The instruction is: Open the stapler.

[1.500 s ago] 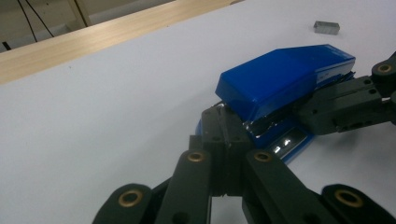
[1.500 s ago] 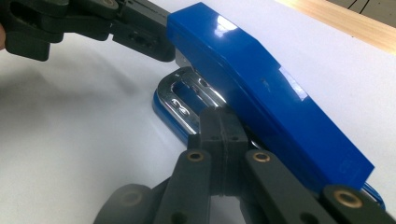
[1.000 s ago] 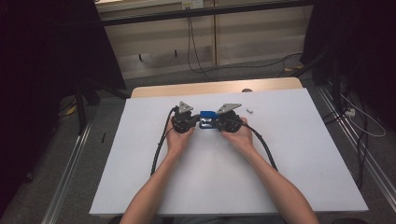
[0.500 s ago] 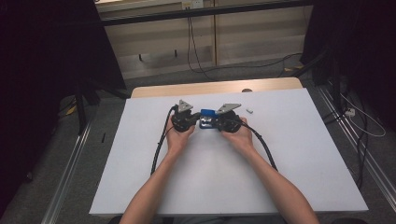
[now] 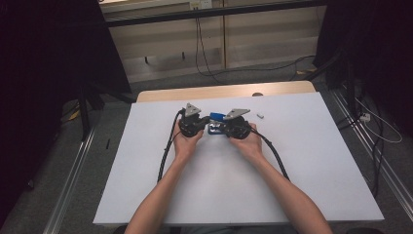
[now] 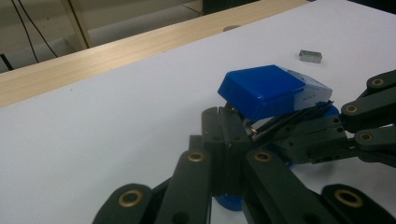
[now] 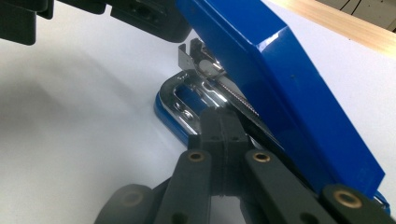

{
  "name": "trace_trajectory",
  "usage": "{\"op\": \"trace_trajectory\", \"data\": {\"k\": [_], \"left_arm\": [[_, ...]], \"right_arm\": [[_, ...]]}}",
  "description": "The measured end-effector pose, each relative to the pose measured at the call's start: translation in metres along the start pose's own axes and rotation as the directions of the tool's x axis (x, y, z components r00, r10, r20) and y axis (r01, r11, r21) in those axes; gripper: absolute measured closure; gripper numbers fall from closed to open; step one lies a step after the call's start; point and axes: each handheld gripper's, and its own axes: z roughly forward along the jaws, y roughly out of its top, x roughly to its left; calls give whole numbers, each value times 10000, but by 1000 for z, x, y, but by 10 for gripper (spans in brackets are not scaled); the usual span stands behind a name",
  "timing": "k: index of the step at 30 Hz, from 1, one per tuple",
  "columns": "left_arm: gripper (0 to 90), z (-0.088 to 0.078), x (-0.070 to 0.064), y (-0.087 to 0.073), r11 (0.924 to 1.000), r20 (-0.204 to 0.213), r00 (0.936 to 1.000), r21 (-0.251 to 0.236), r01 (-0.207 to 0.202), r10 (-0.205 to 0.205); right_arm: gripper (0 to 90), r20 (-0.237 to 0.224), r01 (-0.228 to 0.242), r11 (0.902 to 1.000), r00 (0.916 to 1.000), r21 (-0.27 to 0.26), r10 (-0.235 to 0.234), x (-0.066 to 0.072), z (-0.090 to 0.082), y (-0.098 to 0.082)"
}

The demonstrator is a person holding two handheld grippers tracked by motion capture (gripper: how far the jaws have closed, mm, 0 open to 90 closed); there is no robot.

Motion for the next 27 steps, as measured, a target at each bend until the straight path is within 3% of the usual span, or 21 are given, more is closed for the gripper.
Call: {"op": "trace_trajectory", "data": {"k": [11, 15, 27], "left_arm": [[900, 0, -2, 2, 9998, 18, 9999, -121, 150, -150], [900, -1, -1, 5, 9999, 73, 9999, -106, -93, 94], [900, -1, -1, 5, 9999, 54, 9999, -116, -94, 95]], "right_arm": [[900, 47, 74, 10000, 10000, 15, -74, 1, 0, 0], [900, 195, 140, 9999, 9997, 31, -140, 4, -1, 1], [900, 241, -50, 9977, 9997, -677, 66, 9, -4, 10]]}}
